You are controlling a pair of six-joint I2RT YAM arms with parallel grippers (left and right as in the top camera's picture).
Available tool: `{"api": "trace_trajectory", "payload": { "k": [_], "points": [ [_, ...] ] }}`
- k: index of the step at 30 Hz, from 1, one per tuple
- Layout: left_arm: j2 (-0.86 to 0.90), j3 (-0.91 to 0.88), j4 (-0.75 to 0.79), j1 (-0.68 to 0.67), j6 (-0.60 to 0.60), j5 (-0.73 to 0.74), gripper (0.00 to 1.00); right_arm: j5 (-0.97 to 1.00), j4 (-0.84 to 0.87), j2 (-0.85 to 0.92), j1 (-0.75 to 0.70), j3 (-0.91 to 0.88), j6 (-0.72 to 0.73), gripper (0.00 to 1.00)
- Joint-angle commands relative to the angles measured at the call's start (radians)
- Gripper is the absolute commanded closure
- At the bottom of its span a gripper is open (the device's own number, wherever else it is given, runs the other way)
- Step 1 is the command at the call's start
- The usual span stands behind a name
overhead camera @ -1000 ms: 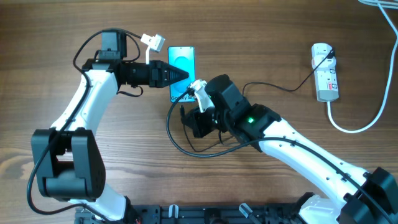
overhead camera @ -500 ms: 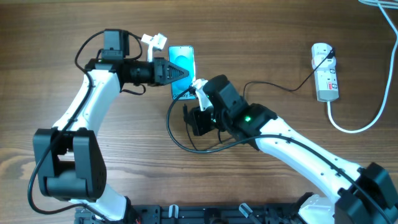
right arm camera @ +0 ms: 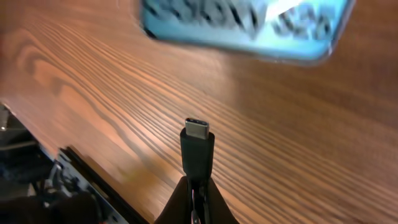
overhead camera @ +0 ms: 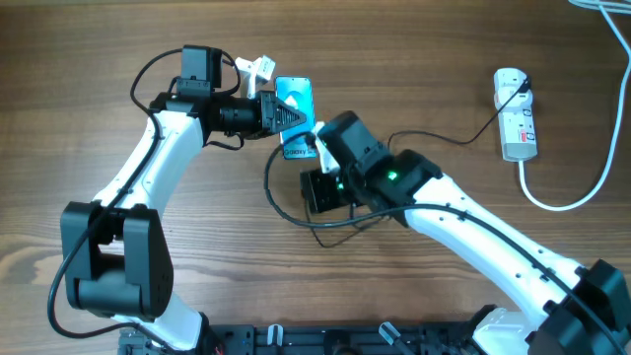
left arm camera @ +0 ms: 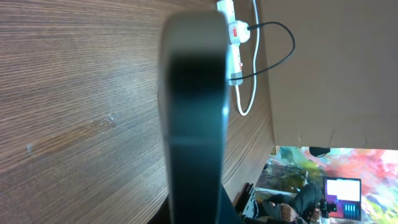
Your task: Plug charger to phone and switch on socket
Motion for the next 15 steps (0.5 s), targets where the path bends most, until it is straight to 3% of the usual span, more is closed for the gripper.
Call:
{"api": "trace_trajectory", "payload": {
  "k": [1, 15],
  "points": [
    [-0.017, -0.002, 0.005, -0.002, -0.005, 0.014, 0.96, 0.006, -0.006, 0.009, 0.001, 0.021, 0.011, 0.96],
    [-0.021, -0.002, 0.002, -0.002, -0.004, 0.089, 0.96, -0.054, 0.070, 0.084, -0.027, 0.020, -0.019, 0.96]
  ]
}}
